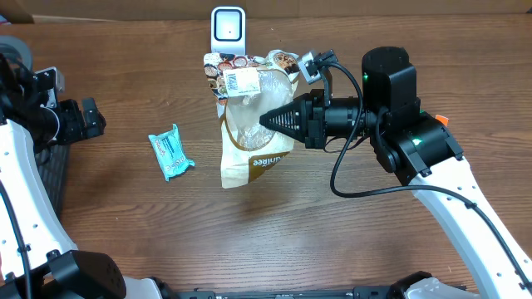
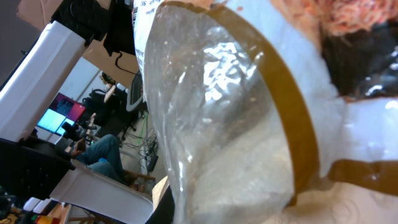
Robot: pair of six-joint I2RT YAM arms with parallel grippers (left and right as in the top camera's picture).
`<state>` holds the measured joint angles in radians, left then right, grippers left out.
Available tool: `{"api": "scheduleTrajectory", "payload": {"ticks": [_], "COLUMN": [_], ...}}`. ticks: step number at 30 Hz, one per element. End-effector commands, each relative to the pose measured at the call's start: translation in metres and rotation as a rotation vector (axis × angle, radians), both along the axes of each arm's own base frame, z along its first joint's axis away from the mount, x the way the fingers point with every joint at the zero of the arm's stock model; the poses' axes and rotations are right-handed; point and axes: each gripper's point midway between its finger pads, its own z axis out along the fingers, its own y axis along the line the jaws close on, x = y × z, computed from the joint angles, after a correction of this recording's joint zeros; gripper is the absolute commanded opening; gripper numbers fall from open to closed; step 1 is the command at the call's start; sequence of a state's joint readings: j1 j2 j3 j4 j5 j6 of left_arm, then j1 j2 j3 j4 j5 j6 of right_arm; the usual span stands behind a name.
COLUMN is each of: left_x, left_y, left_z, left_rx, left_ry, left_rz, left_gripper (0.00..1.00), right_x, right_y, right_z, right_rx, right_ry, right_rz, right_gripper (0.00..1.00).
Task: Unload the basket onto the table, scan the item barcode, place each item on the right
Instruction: 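Hold the bag in front of the scanner with the right gripper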
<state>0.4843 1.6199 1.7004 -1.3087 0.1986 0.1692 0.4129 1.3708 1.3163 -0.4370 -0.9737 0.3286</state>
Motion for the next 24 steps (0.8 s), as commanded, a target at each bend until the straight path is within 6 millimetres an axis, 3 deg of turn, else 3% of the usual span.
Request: {"api": "scheduleTrajectory", "payload": {"ticks": [1,24], "left_x": [0.001,0.001], "left_y": [-0.004,-0.004], "left_z": [0.002,0.002], "left_rx": [0.006,0.006], "left_ry": [-0.01,-0.01], "left_rz": [-0.034,-0.034], "left_gripper": [1.0,1.0], "right_x": [-0.002,0.012], "right_y": [-0.001,-0.001], "right_z": [0.006,-0.019], "right_rx": [0.019,-0.039], "right_ry": [0.028,0.095], "right_rz": [0.007,-0.049], "right_gripper": [0.04,0.04]}}
